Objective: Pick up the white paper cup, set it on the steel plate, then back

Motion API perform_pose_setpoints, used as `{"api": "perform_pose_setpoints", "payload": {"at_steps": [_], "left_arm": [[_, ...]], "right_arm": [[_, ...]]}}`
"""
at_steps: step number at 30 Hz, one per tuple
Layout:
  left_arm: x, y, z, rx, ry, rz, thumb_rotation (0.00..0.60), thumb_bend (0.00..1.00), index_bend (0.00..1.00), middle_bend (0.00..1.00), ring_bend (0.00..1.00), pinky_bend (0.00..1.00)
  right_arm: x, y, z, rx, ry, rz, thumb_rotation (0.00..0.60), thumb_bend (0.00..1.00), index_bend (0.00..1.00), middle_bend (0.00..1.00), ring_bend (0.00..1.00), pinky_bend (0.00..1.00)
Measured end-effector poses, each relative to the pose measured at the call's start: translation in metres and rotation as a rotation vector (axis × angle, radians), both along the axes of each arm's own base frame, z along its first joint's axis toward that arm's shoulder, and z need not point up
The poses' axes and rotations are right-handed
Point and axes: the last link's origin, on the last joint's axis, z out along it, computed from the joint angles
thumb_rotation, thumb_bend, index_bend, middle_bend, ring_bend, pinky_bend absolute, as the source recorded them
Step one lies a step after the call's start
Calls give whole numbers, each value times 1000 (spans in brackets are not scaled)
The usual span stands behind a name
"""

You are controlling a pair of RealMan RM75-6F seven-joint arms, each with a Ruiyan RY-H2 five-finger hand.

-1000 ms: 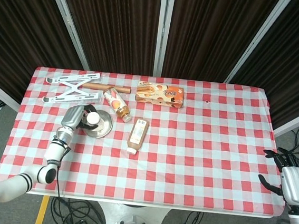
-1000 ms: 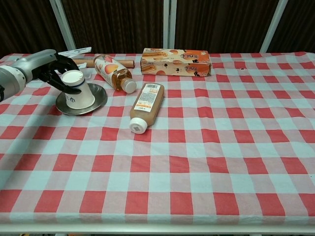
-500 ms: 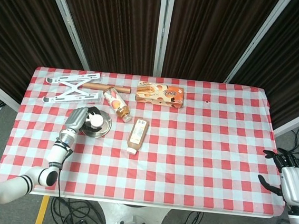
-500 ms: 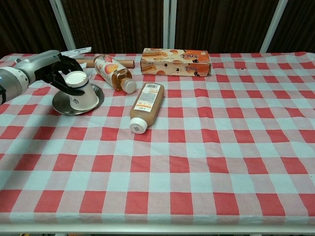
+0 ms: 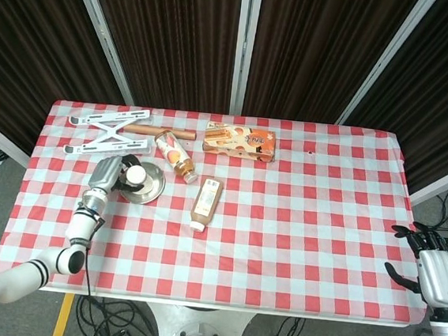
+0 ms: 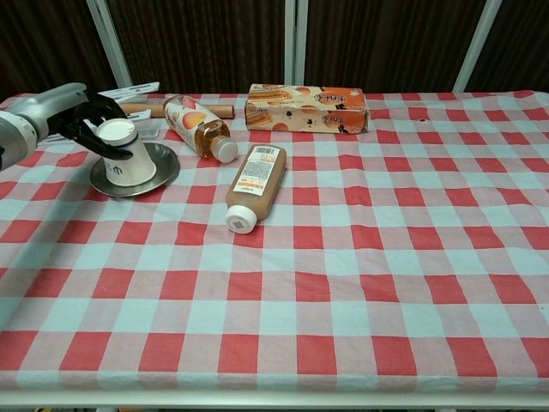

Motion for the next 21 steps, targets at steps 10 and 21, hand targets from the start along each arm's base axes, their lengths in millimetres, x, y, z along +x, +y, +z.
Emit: {"api": "perform_pose_setpoints", "payload": {"at_steps": [10,21], "left_arm": [[-1,8,5,21,59,-19,600,243,484,498,363,386],[4,-4,21,60,-37,-23,600,242,482,498,362,386]], "right_arm": [[2,-1,1,-1,4,1,600,144,239,343,139,188],[3,-2,0,3,-8,21,600,144,239,343,139,188]]}}
